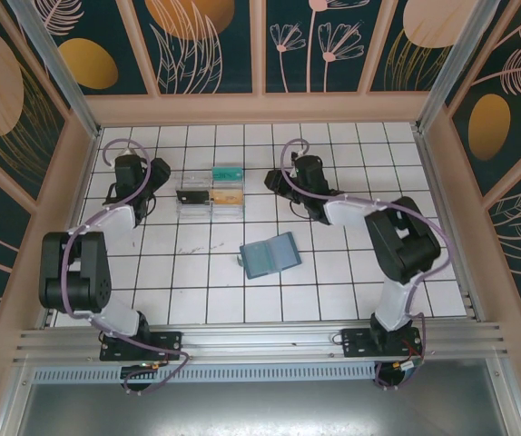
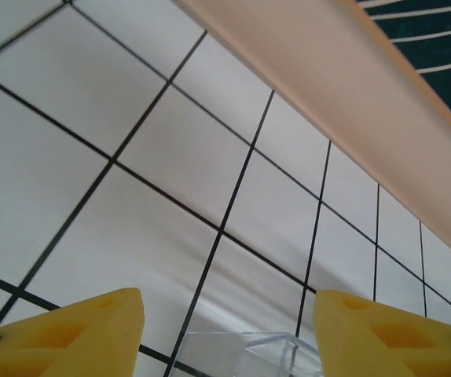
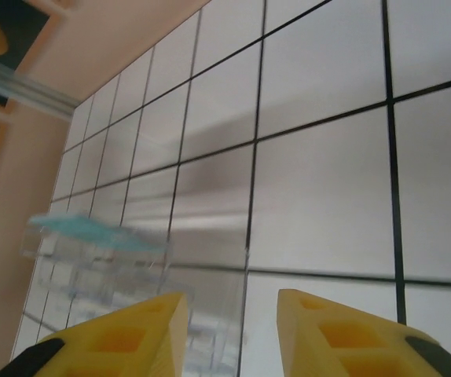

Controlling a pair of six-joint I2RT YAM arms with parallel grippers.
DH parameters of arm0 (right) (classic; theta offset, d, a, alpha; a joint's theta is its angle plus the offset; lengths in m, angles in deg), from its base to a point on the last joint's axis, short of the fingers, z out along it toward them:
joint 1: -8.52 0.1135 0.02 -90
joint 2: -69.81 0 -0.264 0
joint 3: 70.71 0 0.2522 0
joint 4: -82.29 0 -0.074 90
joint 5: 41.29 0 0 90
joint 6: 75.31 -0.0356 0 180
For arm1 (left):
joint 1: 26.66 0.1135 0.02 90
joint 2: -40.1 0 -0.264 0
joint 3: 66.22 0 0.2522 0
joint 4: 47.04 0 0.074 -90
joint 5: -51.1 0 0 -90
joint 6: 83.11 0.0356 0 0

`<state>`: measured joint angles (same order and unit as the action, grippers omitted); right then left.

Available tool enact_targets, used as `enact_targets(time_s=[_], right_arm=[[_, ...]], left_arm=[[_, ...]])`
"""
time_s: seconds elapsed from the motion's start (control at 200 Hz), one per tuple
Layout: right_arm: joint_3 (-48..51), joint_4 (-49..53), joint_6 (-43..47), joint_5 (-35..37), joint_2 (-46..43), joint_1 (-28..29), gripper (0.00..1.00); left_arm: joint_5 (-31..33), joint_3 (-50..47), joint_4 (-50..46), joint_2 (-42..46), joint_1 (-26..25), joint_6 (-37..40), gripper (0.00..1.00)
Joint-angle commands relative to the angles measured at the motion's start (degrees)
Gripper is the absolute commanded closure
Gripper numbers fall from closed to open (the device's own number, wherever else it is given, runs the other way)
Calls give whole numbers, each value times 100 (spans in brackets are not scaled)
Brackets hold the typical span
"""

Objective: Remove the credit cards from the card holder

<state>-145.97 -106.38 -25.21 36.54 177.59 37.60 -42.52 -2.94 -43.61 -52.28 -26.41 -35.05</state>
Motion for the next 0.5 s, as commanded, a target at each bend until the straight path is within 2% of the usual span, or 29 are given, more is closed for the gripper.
enact_targets(time_s=[0.0, 0.155, 0.495], right_arm=[[-644, 19, -344, -409, 560, -197, 64], [-1400, 118, -467, -781, 1257, -219, 71], [-2704, 618, -421, -1270, 2378, 6, 73]], left_arm=[[-544, 173, 571, -335, 151, -316, 40], [-903, 343, 792, -971, 376, -515, 40], [-1560, 485, 1161, -1907, 449, -649, 43]])
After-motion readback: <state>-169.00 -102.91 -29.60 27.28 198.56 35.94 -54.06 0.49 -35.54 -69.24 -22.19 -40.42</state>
